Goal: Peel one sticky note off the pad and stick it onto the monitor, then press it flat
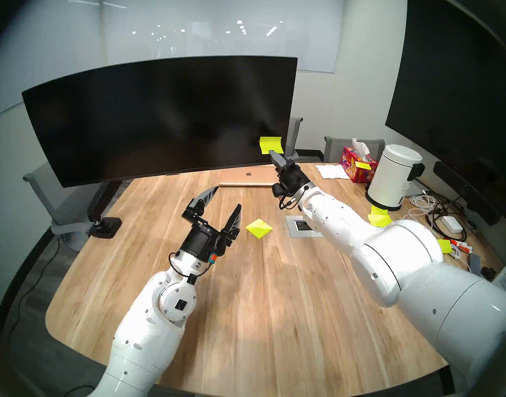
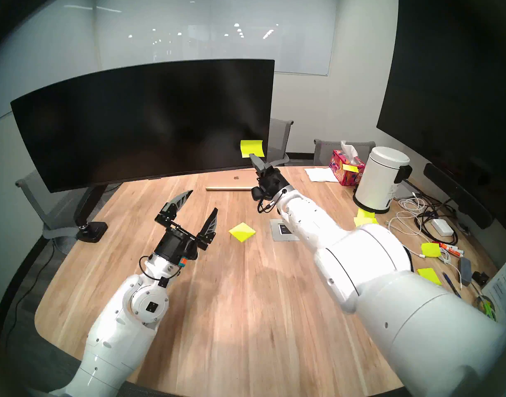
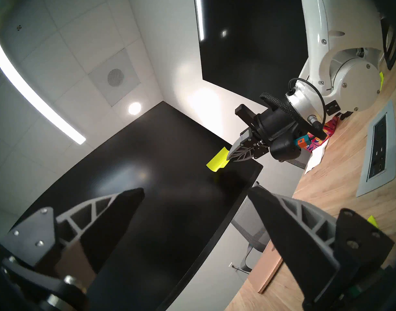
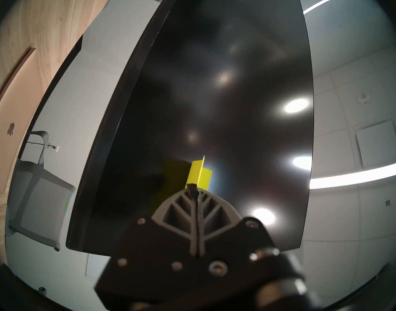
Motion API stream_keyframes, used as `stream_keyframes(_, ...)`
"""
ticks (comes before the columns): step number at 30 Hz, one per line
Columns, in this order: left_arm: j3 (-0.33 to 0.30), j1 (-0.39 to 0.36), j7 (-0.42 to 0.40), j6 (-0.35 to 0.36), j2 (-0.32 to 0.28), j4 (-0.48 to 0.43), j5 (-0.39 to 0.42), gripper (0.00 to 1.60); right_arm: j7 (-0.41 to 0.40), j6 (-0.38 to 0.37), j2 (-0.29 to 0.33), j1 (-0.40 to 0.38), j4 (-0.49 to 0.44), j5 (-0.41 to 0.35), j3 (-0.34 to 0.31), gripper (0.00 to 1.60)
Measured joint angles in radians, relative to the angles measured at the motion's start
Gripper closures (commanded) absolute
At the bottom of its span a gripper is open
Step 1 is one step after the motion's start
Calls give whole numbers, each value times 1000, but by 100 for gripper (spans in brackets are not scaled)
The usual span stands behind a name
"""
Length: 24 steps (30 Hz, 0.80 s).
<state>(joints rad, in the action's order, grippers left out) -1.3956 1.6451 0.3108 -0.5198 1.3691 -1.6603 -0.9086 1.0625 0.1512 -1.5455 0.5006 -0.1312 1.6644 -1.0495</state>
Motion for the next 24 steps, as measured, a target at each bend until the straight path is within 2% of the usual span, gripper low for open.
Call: stream_keyframes(24, -1, 0, 0, -1, 1, 0, 0, 0, -1, -6, -4, -17, 0, 0, -14, 160)
